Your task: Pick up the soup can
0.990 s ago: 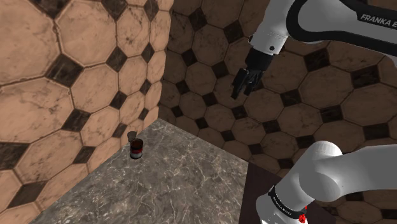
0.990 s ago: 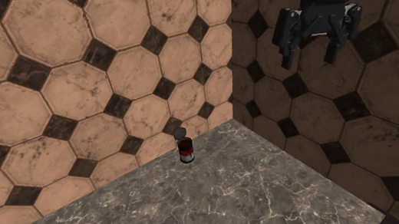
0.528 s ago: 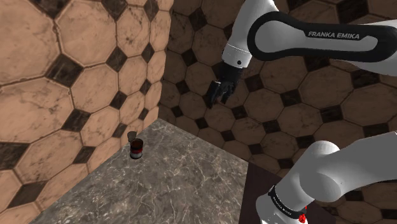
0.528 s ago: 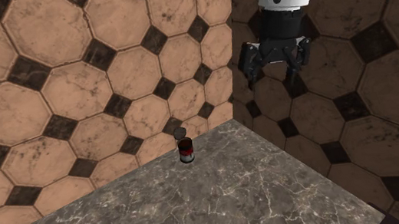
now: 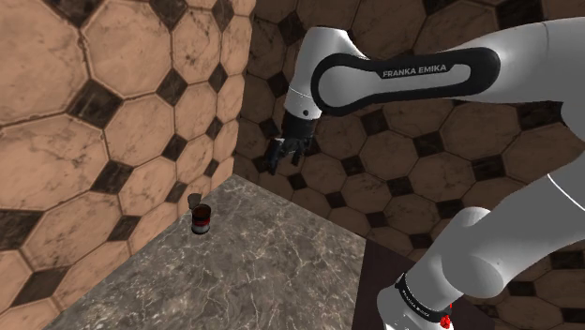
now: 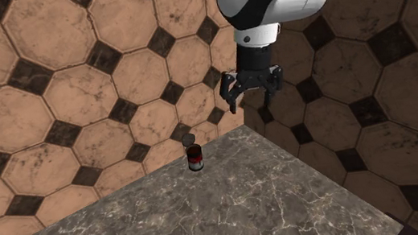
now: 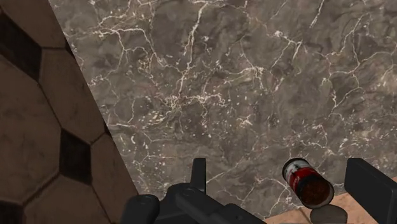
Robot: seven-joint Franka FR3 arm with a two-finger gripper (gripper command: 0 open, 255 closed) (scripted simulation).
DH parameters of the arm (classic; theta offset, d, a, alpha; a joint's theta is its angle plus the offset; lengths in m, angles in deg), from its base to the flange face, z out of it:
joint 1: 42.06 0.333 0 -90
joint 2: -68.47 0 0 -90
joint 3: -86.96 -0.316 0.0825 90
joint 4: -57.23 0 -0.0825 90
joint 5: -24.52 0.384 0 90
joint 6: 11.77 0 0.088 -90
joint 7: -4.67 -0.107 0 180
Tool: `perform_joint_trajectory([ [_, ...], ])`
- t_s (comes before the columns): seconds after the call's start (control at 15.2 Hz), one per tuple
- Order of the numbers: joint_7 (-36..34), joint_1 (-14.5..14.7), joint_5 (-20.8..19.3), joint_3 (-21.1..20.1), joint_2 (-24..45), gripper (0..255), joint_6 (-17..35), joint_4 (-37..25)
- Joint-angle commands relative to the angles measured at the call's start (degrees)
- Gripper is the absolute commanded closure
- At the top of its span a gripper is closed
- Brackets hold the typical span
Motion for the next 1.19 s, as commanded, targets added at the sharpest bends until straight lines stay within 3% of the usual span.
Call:
perform_joint_trajectory([
  [0.0,-1.2,0.3,-0.7,-1.1,4.0,0,2.4,-1.5],
  [0.53,-6.5,2.3,-6.2,-3.8,21.6,0,9.7,-10.8],
  [1.12,-11.6,7.7,-13.4,-3.0,42.0,0,12.3,-27.0],
])
